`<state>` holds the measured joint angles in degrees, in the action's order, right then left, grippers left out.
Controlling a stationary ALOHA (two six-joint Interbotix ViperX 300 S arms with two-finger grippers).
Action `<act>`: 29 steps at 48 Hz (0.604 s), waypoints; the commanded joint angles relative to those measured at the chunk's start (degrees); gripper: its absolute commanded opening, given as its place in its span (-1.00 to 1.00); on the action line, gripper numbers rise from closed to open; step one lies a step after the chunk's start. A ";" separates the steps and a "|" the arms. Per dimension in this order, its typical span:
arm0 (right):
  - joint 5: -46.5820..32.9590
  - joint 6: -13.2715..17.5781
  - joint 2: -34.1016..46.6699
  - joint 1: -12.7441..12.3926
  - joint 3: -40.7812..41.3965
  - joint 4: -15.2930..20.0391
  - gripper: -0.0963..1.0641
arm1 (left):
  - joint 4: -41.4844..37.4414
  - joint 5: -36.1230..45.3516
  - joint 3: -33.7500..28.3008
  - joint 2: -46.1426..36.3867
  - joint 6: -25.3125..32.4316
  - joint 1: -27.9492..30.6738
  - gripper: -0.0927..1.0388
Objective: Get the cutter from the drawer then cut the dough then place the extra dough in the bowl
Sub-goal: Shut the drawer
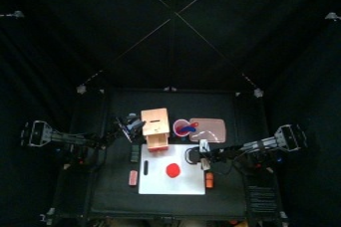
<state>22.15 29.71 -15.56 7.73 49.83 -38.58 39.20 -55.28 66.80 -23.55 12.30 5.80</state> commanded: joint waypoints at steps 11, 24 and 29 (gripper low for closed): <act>-1.14 0.09 5.54 -0.18 -13.36 2.81 0.45 | -13.45 31.20 -13.97 1.32 0.26 19.34 0.70; -8.26 0.18 17.31 0.18 -21.18 5.62 0.12 | -26.98 57.57 -27.51 8.53 0.44 33.13 0.68; -10.72 0.09 20.92 0.09 -23.91 6.94 -0.18 | -32.96 67.68 -33.49 14.06 0.62 35.07 0.62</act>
<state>13.45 29.71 4.39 7.82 29.00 -32.43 10.72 4.92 39.20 -13.18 12.83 39.64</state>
